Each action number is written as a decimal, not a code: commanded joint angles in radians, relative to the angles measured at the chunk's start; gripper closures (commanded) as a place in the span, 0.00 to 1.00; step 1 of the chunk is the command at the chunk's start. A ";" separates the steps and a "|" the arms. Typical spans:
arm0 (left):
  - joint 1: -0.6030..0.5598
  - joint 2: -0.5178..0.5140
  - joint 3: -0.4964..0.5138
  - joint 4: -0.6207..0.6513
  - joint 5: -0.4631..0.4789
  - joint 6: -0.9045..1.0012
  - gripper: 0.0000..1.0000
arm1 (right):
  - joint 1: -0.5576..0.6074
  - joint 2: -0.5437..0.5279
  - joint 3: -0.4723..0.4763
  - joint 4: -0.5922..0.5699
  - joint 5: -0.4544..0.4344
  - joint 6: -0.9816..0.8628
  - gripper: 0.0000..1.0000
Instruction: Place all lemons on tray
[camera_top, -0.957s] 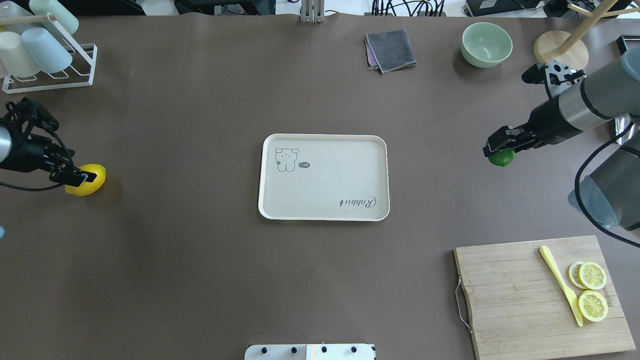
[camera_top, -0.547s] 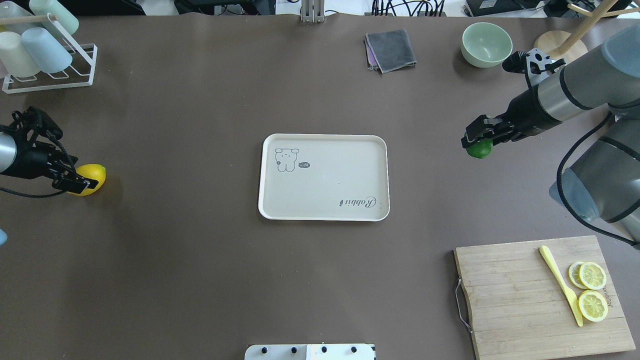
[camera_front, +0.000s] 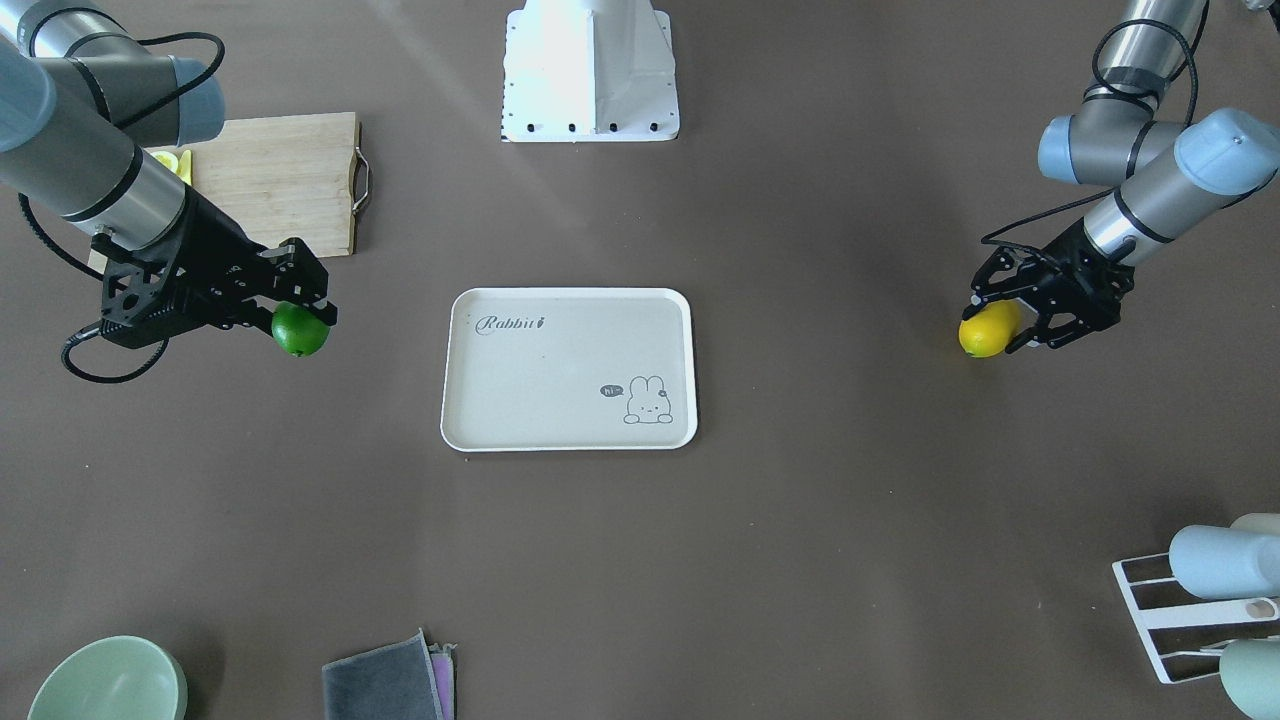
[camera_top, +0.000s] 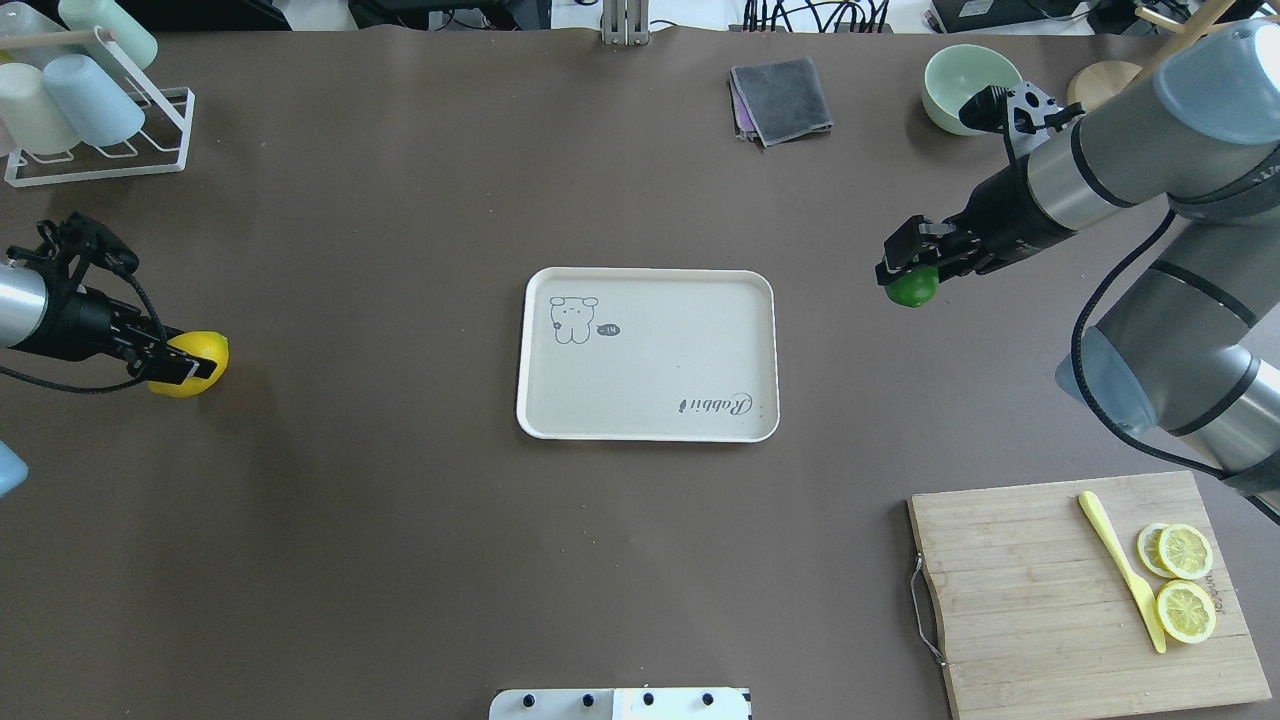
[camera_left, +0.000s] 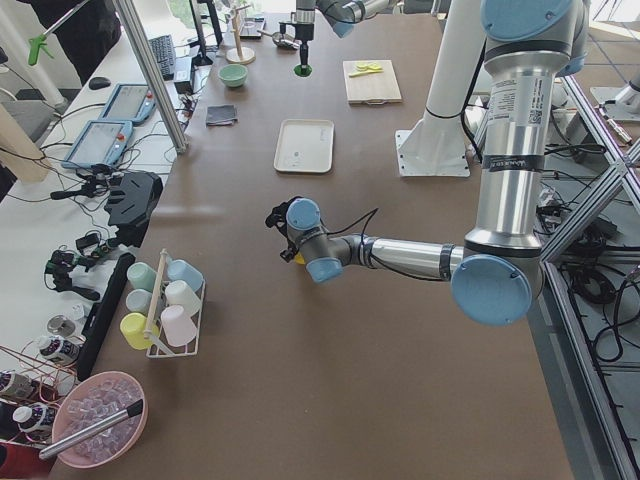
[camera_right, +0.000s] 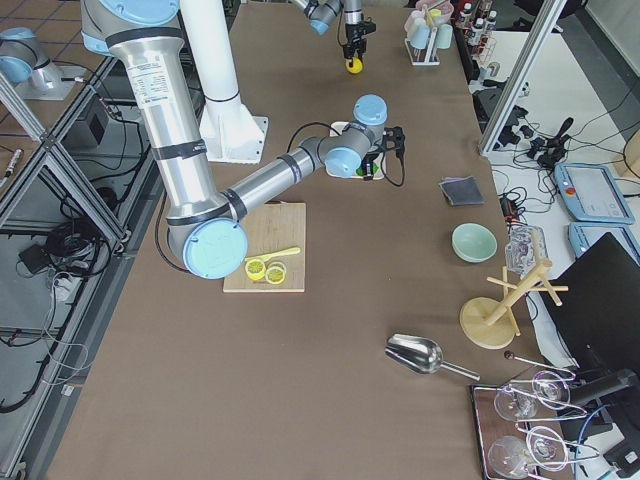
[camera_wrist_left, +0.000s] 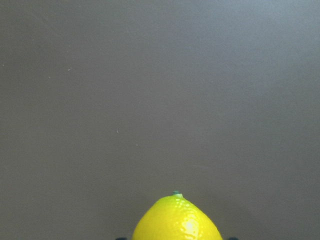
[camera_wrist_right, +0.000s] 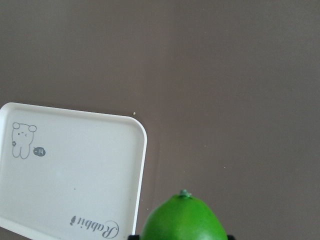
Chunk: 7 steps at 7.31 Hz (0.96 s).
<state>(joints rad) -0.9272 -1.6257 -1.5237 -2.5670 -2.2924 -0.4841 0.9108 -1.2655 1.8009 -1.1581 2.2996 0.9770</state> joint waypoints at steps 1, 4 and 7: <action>0.001 -0.122 -0.025 0.007 -0.064 -0.326 1.00 | -0.047 0.050 -0.008 0.000 -0.034 0.049 1.00; 0.036 -0.293 -0.019 0.025 -0.011 -0.637 1.00 | -0.125 0.150 -0.082 -0.006 -0.139 0.062 1.00; 0.186 -0.438 -0.024 0.149 0.201 -0.790 1.00 | -0.220 0.221 -0.166 -0.002 -0.232 0.106 1.00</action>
<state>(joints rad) -0.7914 -2.0047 -1.5470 -2.4753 -2.1638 -1.2190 0.7260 -1.0628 1.6626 -1.1625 2.1007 1.0735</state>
